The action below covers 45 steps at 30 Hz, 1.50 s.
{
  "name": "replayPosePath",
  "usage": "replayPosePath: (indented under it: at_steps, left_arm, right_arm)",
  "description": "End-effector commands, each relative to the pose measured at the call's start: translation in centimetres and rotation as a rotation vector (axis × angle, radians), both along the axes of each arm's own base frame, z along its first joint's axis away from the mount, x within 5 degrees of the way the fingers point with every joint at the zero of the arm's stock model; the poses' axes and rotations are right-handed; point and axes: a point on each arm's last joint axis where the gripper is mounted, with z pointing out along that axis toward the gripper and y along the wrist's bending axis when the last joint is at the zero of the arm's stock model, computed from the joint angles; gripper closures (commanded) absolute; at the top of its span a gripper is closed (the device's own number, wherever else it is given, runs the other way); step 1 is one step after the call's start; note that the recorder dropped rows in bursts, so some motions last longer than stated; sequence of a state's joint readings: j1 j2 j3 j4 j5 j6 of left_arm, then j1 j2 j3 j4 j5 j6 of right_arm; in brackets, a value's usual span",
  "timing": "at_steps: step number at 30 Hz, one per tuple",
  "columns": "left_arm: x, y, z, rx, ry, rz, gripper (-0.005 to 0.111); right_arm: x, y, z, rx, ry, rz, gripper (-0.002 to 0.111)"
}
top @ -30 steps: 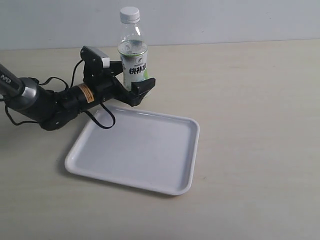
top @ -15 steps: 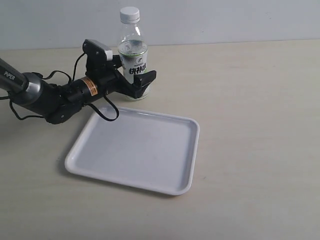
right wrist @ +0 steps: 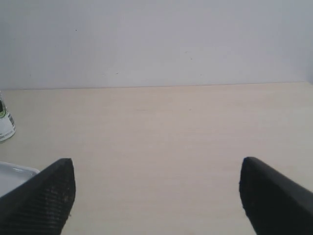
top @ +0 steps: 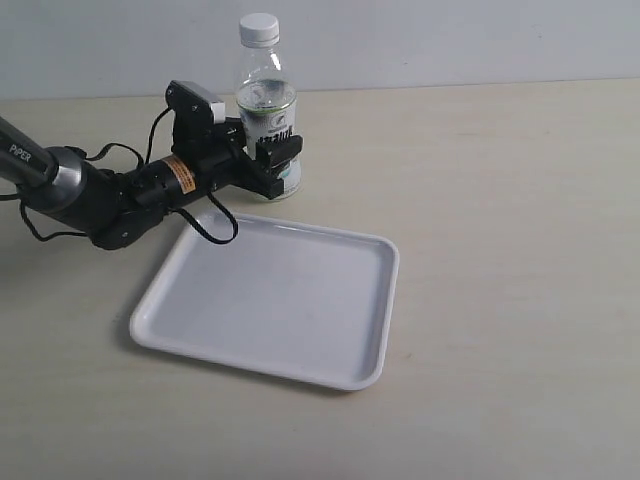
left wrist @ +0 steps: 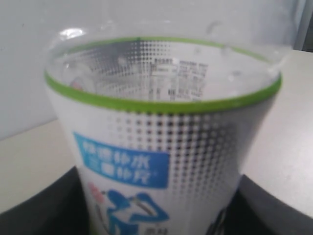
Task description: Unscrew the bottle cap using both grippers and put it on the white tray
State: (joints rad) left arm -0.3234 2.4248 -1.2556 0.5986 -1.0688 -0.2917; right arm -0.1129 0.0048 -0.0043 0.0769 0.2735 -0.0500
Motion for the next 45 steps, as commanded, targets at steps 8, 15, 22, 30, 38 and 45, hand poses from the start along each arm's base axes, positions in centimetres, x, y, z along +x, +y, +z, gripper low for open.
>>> replayPosePath:
  at_steps: [8, 15, 22, 30, 38, 45]
  left_arm:
    - [-0.7, -1.2, 3.4, 0.107, -0.096, -0.163, 0.107]
    - [-1.4, -1.1, 2.8, 0.128, -0.077, -0.191, 0.107]
    - [-2.8, -0.7, 1.4, 0.191, -0.077, -0.217, 0.107]
    - [-3.1, -0.7, 1.4, 0.217, -0.106, -0.239, 0.107]
    - [-3.3, -0.8, 1.3, 0.225, -0.111, -0.258, 0.107]
    - [-3.2, -0.8, 1.4, 0.216, -0.114, -0.254, 0.107]
  right_arm:
    - [0.0, 0.0, -0.1, -0.006, -0.007, -0.004, 0.023]
    - [0.0, 0.0, -0.1, -0.003, -0.007, -0.004, 0.023]
    - [0.0, 0.0, -0.1, -0.002, -0.008, -0.004, 0.023]
    - [0.0, 0.0, -0.1, -0.002, -0.008, -0.004, 0.023]
    - [0.1, -0.1, 0.5, -0.039, -0.07, -0.01, 0.023]
    - [-0.5, -0.3, 4.9, -0.014, -0.562, -0.038, 0.023]
